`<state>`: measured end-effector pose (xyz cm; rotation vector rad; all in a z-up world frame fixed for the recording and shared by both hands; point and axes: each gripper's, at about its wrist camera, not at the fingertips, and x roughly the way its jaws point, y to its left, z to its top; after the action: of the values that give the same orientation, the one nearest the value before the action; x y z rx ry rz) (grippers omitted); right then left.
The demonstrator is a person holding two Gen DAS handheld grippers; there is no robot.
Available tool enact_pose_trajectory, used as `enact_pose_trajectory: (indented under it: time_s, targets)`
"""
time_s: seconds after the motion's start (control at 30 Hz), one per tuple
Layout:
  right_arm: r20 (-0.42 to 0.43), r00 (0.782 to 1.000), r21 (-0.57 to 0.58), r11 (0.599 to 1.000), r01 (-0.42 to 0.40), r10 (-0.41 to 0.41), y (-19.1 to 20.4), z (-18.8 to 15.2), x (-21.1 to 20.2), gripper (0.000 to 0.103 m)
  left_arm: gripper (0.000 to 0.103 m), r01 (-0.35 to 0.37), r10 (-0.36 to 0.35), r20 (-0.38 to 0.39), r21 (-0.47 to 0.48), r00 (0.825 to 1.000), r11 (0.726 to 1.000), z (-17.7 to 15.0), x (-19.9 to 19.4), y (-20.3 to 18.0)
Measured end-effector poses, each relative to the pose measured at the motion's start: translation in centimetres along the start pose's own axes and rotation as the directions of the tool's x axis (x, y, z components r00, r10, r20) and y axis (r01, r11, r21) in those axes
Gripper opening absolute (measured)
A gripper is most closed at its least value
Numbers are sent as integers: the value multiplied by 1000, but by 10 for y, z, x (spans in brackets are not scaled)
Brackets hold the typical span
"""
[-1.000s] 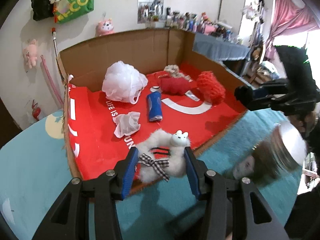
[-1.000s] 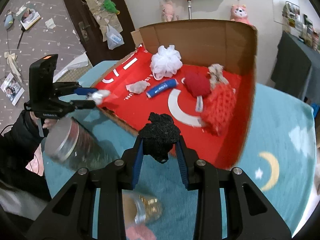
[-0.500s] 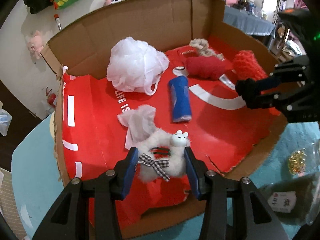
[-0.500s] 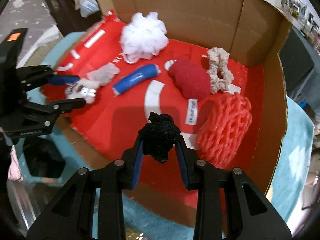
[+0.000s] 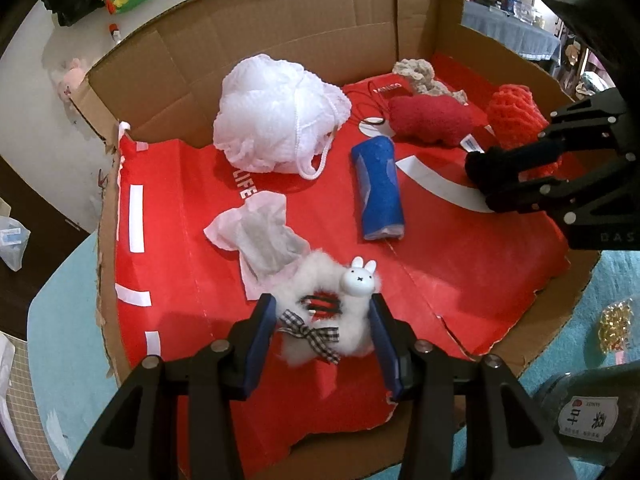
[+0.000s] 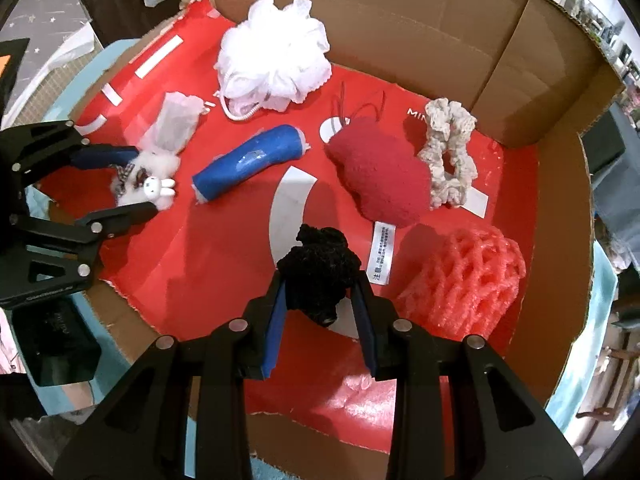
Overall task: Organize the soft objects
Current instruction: 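Open both grippers to drop the bunny plush and black scrunchie in the box, then withdraw both tools from the box toward the remaining items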
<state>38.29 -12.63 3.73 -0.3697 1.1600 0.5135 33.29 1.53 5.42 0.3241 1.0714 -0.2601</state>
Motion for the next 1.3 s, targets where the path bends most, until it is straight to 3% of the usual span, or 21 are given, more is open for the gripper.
enact_pose_trajectory:
  time_s: [0.2, 0.27, 0.3, 0.43, 0.6, 0.8, 0.9, 0.97, 1.1, 1.17, 1.3]
  targets:
    - [0, 1000, 20, 1000, -9, 9, -2, -1, 0, 35, 51, 12, -12, 10, -5, 1000, 1000, -1, -1, 4]
    - [10, 1000, 20, 1000, -9, 9, 1, 0, -1, 60, 54, 20, -20, 13, -10, 1000, 1000, -2, -3, 6]
    - [18, 1000, 14, 1000, -9, 9, 3, 2, 1, 63, 55, 23, -23, 16, -12, 1000, 1000, -2, -4, 6]
    - [39, 999, 2, 1000, -2, 2, 17, 2, -7, 63, 67, 38, -37, 41, -32, 998, 999, -4, -13, 8]
    - [76, 997, 3, 1000, 21, -21, 26, 3, -27, 63, 72, 49, -43, 99, -59, 994, 997, -8, -38, 6]
    - [153, 988, 47, 999, 23, -30, 23, -6, -66, 63, 85, 66, -48, 208, -80, 977, 995, -16, -82, -1]
    - [223, 974, 71, 997, 26, -41, 24, -19, -97, 67, 92, 81, -50, 275, -101, 960, 992, -23, -111, -7]
    - [266, 963, 82, 996, 29, -50, 25, -30, -118, 74, 97, 87, -45, 333, -110, 942, 990, -32, -132, -12]
    - [363, 929, 109, 993, 34, -71, 37, -58, -158, 77, 103, 88, -23, 439, -128, 898, 988, -51, -170, -27]
    - [409, 908, 134, 990, 36, -89, 42, -76, -176, 85, 103, 95, -18, 482, -135, 876, 986, -61, -186, -34]
    - [499, 855, 173, 983, 60, -140, 56, -115, -203, 89, 103, 103, 11, 565, -168, 825, 980, -90, -213, -51]
